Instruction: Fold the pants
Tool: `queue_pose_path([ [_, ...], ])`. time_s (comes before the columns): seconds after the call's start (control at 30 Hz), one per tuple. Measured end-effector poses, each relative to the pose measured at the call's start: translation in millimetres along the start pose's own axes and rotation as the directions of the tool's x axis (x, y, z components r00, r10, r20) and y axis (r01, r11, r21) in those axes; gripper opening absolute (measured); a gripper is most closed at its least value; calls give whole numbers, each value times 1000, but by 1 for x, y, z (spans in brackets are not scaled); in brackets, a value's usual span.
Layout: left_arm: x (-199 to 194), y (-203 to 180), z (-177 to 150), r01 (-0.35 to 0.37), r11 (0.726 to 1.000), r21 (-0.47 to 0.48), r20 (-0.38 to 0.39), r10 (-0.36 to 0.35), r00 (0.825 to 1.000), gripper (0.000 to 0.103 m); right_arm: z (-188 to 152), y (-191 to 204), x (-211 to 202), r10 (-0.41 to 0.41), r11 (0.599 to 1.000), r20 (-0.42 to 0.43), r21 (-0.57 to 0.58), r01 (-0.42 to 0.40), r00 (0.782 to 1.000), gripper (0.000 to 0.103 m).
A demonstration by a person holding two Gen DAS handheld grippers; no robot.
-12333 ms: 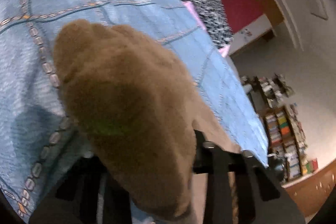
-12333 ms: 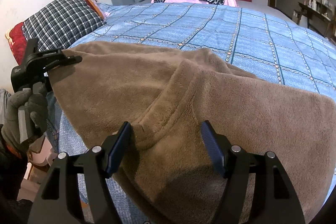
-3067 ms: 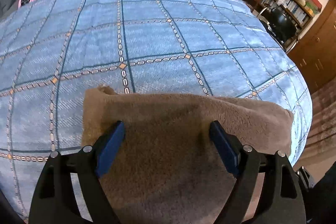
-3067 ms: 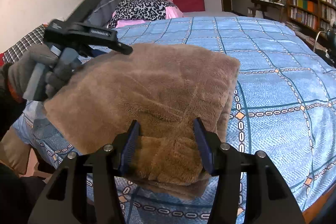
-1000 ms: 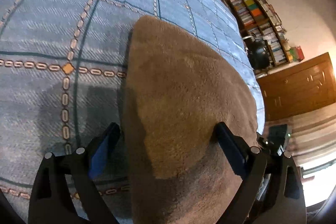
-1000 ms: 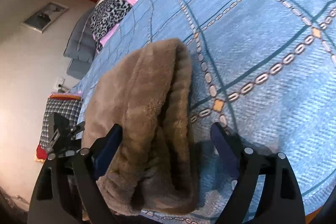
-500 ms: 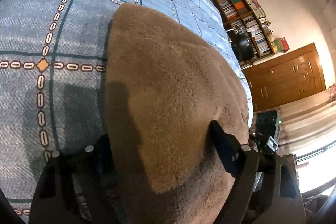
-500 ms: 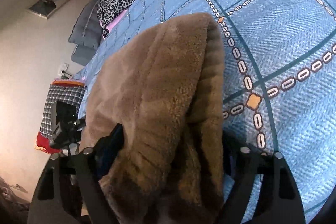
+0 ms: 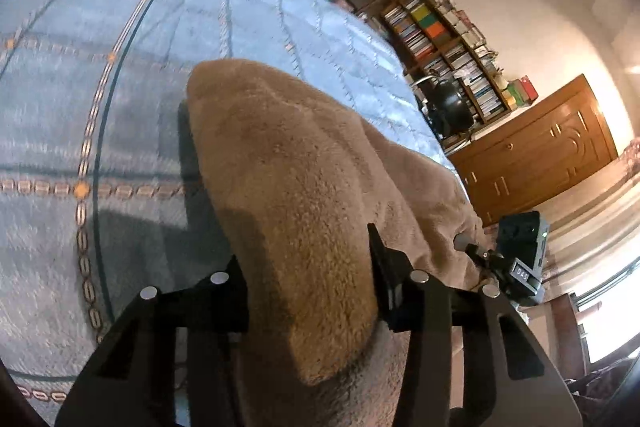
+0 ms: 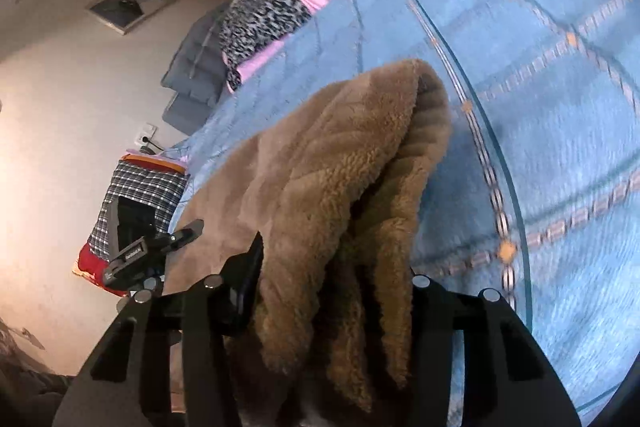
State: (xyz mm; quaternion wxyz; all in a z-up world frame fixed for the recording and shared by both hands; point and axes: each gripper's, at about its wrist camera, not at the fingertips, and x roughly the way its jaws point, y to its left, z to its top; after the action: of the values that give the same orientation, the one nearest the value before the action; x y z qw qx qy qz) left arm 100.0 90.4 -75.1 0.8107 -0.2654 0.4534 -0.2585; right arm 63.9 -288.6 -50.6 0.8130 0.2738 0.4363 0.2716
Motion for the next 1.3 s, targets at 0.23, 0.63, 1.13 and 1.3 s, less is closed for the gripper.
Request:
queue_pose_path([
  [0.23, -4, -21, 47, -15, 998, 58, 91, 9, 996, 46, 55, 14, 5, -12, 997, 67, -69, 17, 998, 48],
  [0.63, 32, 11, 143, -89, 995, 49, 153, 81, 985, 46, 154, 8, 71, -58, 989, 81, -130, 68, 995, 48],
  [1.13, 86, 83, 198, -150, 988, -34, 130, 153, 980, 46, 208, -28, 159, -107, 985, 4, -138, 107, 994, 48],
  [1.3, 91, 103, 196, -138, 988, -65, 119, 145, 982, 49, 204, -45, 166, -135, 984, -12, -121, 133, 991, 49],
])
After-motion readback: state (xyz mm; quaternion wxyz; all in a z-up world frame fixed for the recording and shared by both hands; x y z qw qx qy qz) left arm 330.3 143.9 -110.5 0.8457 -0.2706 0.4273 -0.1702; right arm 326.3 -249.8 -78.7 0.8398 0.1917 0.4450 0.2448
